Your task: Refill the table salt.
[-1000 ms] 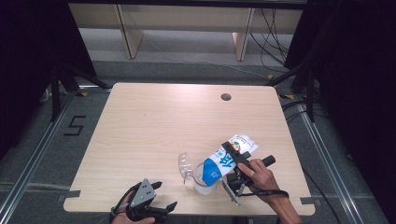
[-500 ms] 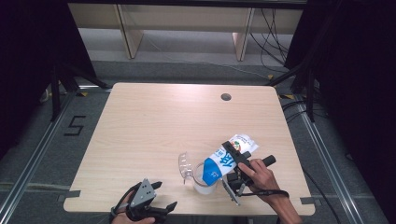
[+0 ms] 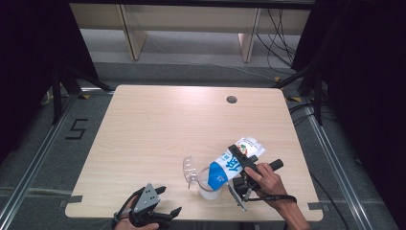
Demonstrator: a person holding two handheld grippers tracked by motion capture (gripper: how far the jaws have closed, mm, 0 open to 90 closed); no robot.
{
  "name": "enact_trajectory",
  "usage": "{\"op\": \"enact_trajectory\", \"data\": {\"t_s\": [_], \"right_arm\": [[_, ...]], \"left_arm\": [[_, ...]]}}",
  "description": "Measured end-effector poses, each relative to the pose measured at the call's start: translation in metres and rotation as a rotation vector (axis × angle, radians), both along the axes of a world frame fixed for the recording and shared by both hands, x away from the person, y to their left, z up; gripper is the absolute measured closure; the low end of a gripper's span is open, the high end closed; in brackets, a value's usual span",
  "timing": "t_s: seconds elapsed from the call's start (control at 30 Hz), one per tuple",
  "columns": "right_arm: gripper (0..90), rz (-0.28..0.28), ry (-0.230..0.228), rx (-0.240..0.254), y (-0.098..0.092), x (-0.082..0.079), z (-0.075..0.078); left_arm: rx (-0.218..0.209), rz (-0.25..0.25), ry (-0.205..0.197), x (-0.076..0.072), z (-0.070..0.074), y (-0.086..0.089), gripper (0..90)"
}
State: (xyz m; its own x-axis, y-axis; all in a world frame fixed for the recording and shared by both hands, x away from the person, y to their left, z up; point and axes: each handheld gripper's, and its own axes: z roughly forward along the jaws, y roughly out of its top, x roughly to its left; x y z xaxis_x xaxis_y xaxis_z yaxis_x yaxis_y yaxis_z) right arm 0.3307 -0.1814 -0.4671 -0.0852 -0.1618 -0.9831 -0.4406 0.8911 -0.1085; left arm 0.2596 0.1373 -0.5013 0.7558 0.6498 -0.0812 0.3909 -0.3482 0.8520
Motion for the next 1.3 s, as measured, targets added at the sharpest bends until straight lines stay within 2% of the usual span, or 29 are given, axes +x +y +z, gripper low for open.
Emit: {"op": "enact_trajectory", "data": {"t_s": [0.17,0.23,0.27,0.43,0.5,0.53,0.63,0.77,0.87,0.93,1.0,1.1,1.2,1.3], "right_arm": [[54.8,0.016,-0.023,-0.025,0.0005,0.0005,0.0019],[54.8,-0.011,0.005,0.007,-0.0007,-0.0006,-0.0009],[54.9,-0.012,0.004,0.008,-0.0008,-0.0006,-0.0008],[54.9,-0.011,0.000,0.006,-0.0009,-0.0006,-0.0003],[54.9,-0.002,-0.014,-0.011,-0.0004,-0.0005,0.0014],[54.9,-0.012,-0.004,0.002,-0.0010,-0.0007,-0.0003],[54.9,-0.007,-0.020,-0.020,-0.0004,-0.0009,0.0006],[55.4,-0.004,-0.014,-0.013,-0.0005,-0.0005,0.0001],[55.4,0.000,-0.022,-0.023,-0.0002,-0.0006,0.0015],[55.5,-0.008,-0.012,-0.011,-0.0007,-0.0007,0.0001],[55.5,-0.004,-0.016,-0.018,-0.0006,-0.0006,0.0006],[55.5,-0.020,-0.012,-0.006,-0.0009,-0.0018,-0.0006],[55.9,0.014,-0.047,-0.044,0.0010,-0.0011,0.0033],[56.0,0.015,-0.050,-0.045,0.0011,-0.0012,0.0034]], "left_arm": [[0.003,-0.005,-0.003,0.0002,0.0001,0.0002,15.3],[-0.004,0.002,0.003,-0.0001,-0.0002,-0.0002,15.3],[-0.005,0.002,0.004,-0.0001,-0.0002,-0.0003,15.3],[0.003,-0.004,-0.003,0.0002,0.0001,0.0002,15.3],[-0.004,0.001,0.002,-0.0001,-0.0001,-0.0001,15.3],[-0.003,0.001,0.002,-0.0001,-0.0001,-0.0001,15.3],[0.003,-0.005,-0.004,0.0002,0.0001,0.0002,15.3],[-0.007,0.003,0.005,-0.0002,-0.0003,-0.0004,15.3],[0.005,-0.006,-0.005,0.0003,0.0001,0.0002,15.3],[0.008,-0.005,-0.006,0.0003,0.0002,0.0005,15.3],[-0.007,0.004,0.006,-0.0002,-0.0003,-0.0004,15.3],[0.009,-0.005,-0.006,0.0003,0.0002,0.0004,15.3],[0.004,-0.004,-0.003,0.0001,0.0001,0.0000,15.3],[0.004,-0.005,-0.004,0.0002,0.0001,0.0002,15.3]]}}
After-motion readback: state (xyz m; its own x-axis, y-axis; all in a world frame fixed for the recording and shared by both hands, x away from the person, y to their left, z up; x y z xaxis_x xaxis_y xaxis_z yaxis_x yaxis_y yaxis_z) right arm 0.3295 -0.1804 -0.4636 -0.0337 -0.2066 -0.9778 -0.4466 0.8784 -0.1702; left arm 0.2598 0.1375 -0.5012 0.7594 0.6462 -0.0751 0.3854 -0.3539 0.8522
